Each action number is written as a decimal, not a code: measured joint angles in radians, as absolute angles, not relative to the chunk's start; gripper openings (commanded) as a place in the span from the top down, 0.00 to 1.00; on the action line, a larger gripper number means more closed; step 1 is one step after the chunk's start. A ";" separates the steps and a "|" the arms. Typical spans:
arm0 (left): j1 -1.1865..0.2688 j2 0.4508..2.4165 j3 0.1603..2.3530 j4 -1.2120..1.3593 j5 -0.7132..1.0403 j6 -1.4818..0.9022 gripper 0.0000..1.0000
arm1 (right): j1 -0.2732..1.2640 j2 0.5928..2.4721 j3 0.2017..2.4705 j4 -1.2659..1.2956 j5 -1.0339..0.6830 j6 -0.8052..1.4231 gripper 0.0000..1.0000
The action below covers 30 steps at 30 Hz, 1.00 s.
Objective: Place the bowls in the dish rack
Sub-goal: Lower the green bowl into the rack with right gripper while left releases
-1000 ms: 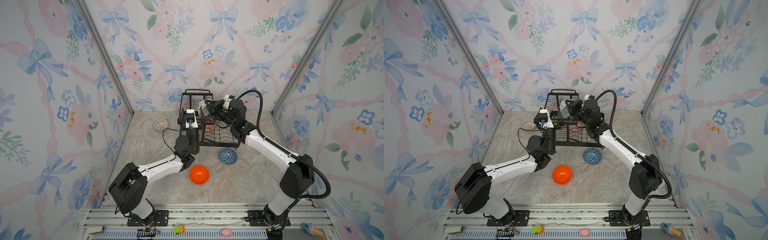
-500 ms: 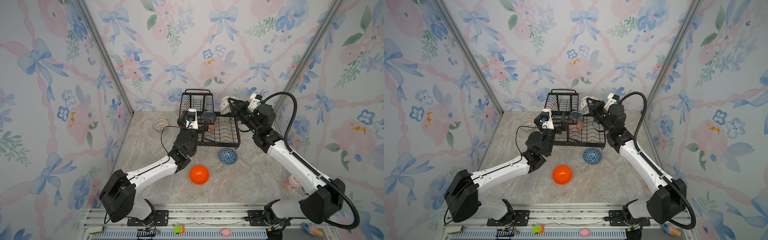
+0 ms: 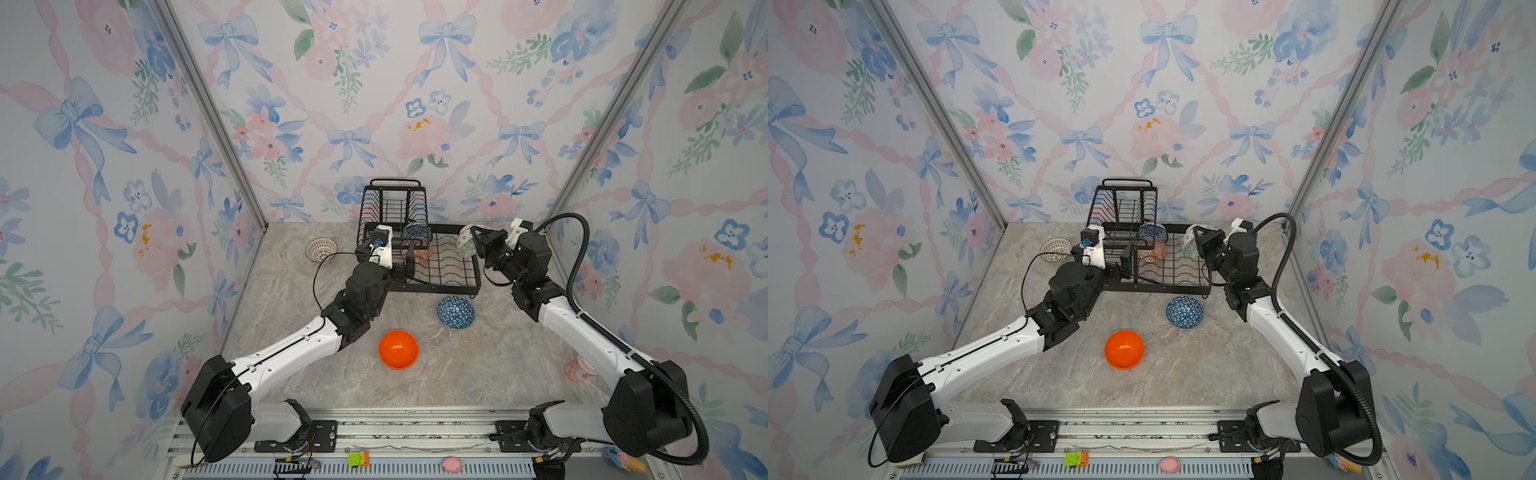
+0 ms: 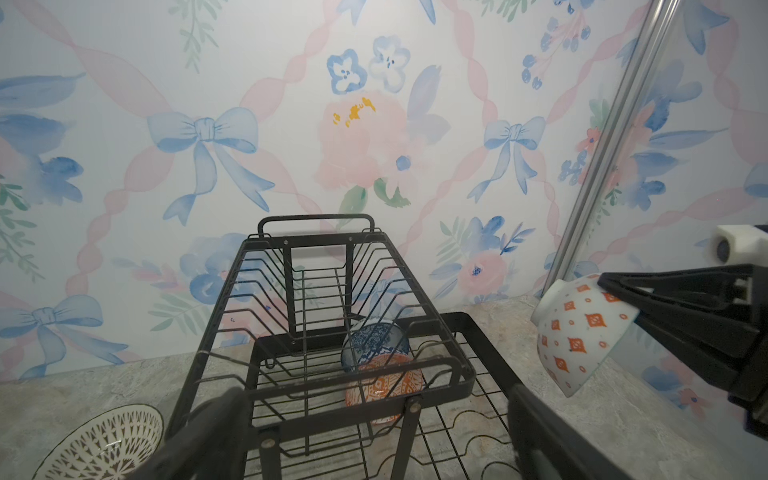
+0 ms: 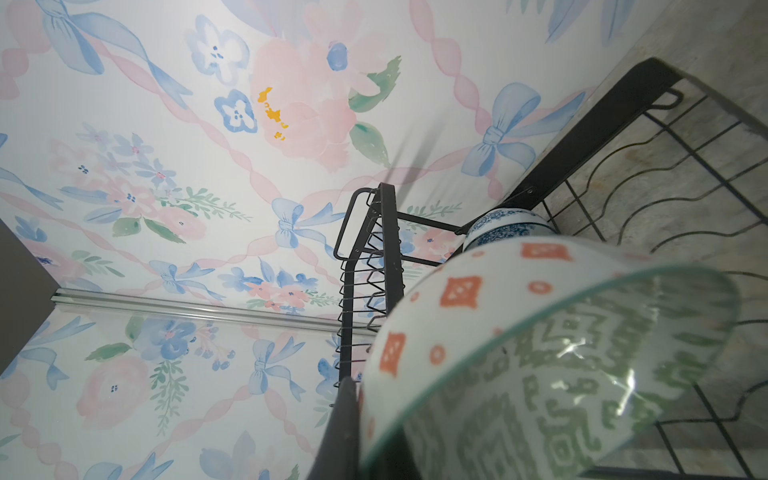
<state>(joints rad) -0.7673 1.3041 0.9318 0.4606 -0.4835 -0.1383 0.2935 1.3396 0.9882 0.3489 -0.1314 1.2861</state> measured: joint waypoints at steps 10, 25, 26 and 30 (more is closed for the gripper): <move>-0.723 1.290 0.814 0.393 -0.404 -0.246 0.02 | 0.303 1.406 0.922 0.514 -0.143 1.294 1.00; -0.697 1.317 0.772 0.394 -0.356 -0.301 0.02 | 0.370 1.612 0.906 0.688 -0.143 1.343 1.00; -0.697 1.319 0.770 0.394 -0.354 -0.301 0.02 | 0.373 1.624 0.906 0.694 -0.144 1.344 1.00; -0.692 1.325 0.767 0.394 -0.348 -0.301 0.02 | 0.384 1.675 0.907 0.731 -0.144 1.354 1.00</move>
